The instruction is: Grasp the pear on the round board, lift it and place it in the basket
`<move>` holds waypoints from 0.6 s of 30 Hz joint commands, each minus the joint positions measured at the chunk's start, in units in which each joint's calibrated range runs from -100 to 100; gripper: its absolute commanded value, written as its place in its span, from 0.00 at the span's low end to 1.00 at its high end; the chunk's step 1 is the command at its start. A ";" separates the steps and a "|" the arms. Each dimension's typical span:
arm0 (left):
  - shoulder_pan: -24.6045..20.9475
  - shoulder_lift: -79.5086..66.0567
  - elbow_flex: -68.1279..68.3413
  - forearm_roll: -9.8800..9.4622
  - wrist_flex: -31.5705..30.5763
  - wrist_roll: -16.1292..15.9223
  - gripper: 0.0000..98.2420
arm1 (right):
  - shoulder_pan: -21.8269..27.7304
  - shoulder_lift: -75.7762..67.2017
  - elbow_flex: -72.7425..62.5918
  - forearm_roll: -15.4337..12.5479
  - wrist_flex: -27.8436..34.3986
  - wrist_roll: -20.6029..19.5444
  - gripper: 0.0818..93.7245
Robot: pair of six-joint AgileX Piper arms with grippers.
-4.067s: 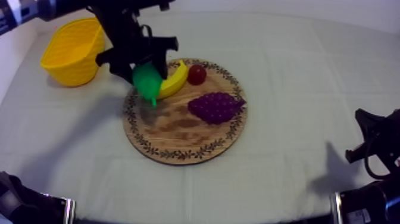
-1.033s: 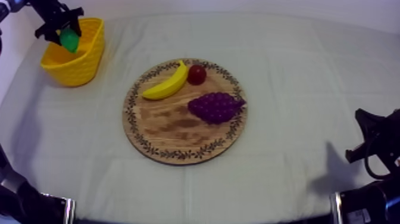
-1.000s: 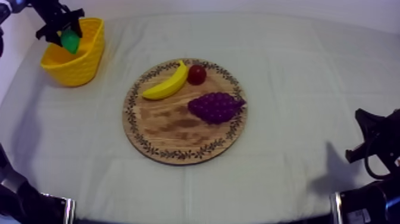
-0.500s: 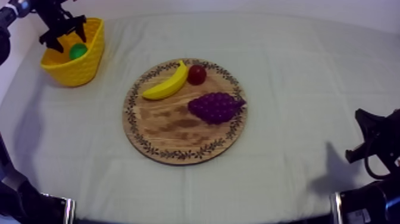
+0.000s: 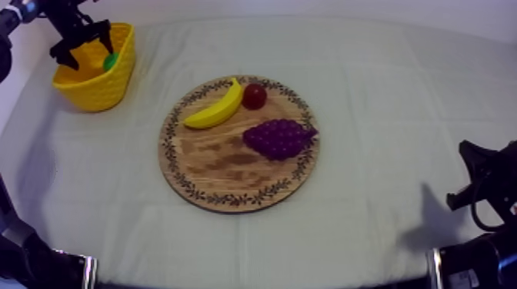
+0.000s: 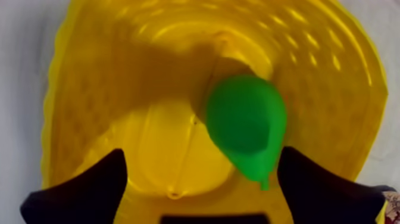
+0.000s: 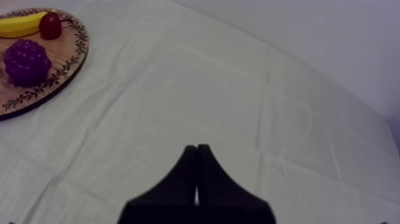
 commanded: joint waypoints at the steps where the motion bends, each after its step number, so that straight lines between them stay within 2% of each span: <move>1: 0.04 -0.57 0.64 0.21 -0.01 -0.21 0.97 | 0.01 -0.03 -0.02 -0.01 -0.01 0.00 0.00; 18: 0.77 -13.70 8.05 0.78 1.46 -0.48 0.98 | 0.01 -0.03 -0.02 -0.01 -0.01 0.00 0.00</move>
